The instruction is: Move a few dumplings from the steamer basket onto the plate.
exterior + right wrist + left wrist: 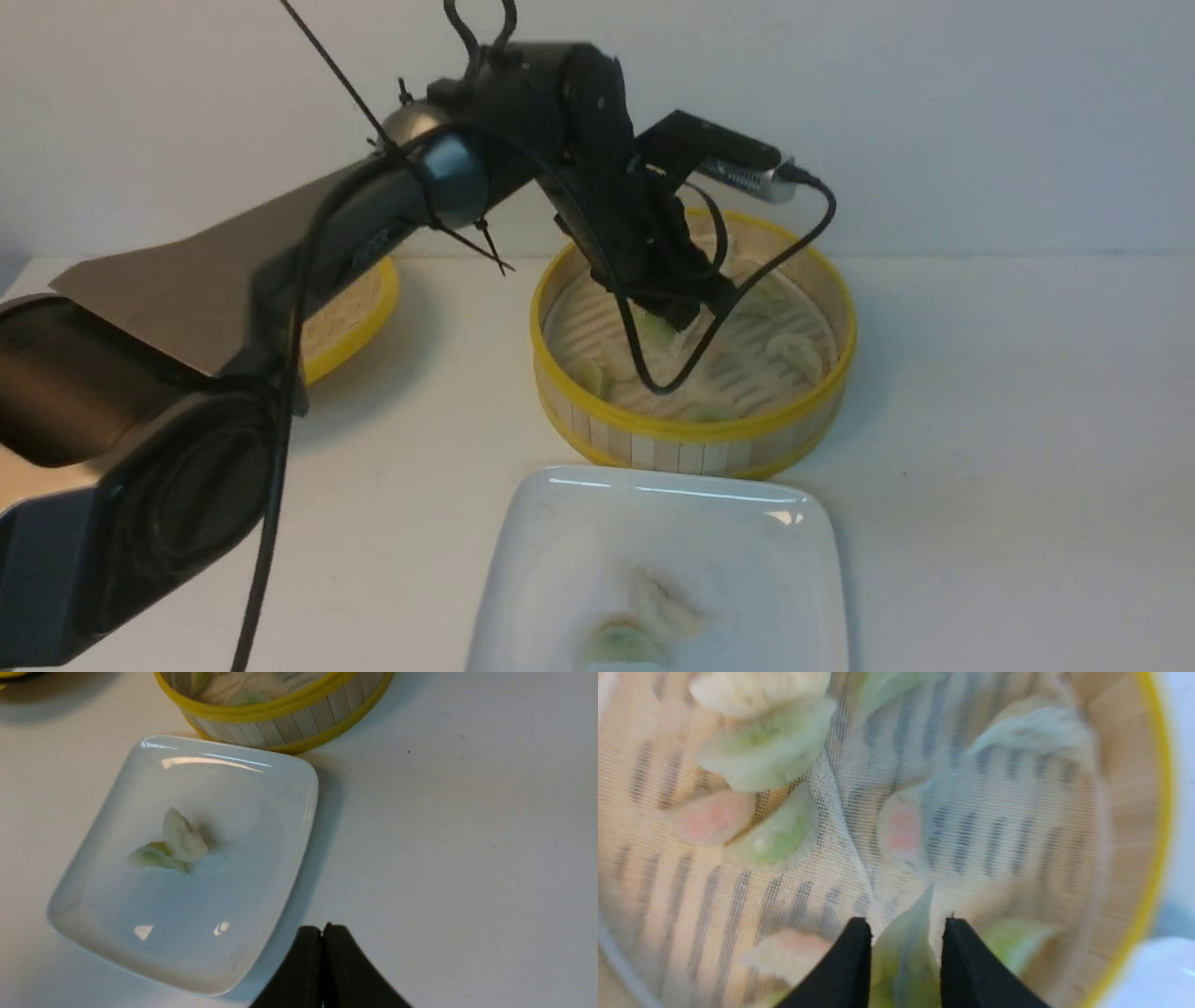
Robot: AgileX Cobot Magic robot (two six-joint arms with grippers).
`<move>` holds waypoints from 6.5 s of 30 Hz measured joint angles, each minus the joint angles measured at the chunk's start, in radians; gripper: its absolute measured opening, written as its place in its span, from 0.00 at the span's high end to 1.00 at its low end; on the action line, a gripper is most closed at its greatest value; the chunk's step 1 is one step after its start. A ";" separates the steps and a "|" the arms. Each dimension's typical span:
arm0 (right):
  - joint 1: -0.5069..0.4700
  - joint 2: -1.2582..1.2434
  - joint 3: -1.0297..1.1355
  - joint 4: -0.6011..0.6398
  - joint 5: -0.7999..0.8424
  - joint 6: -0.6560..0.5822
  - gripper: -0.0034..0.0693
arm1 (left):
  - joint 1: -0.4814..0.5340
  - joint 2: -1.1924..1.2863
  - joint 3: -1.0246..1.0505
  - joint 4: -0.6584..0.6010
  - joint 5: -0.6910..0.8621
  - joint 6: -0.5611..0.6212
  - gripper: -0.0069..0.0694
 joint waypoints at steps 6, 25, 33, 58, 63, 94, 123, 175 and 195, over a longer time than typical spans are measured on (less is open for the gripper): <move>0.000 0.000 0.000 0.003 0.001 0.000 0.97 | 0.000 -0.109 -0.034 0.014 0.158 0.006 0.69; 0.000 0.000 0.000 0.004 0.001 -0.006 0.97 | -0.099 -0.406 0.798 0.073 -0.134 -0.033 0.69; 0.000 0.000 0.000 0.004 0.011 -0.006 0.97 | -0.099 -0.275 0.812 0.141 -0.240 -0.038 0.69; 0.000 0.388 -0.348 0.072 0.067 -0.118 0.97 | -0.099 -0.543 0.584 0.249 0.082 -0.209 0.83; 0.061 0.612 -0.464 0.129 0.043 -0.212 0.97 | -0.099 -0.778 0.654 0.221 0.134 -0.220 0.91; 0.303 1.654 -1.114 -0.255 -0.198 -0.225 0.42 | -0.099 -1.301 1.029 0.140 0.129 -0.291 0.92; 0.303 1.232 -1.143 -0.212 0.082 -0.115 0.74 | -0.099 -1.301 1.030 0.171 0.073 -0.300 0.92; 0.558 0.543 -0.621 -0.505 -0.114 0.245 0.95 | -0.099 -1.301 1.030 0.165 0.012 -0.300 0.92; 0.558 -0.571 0.133 -0.598 -0.531 0.433 0.97 | -0.100 -1.292 1.031 0.167 -0.146 -0.300 0.92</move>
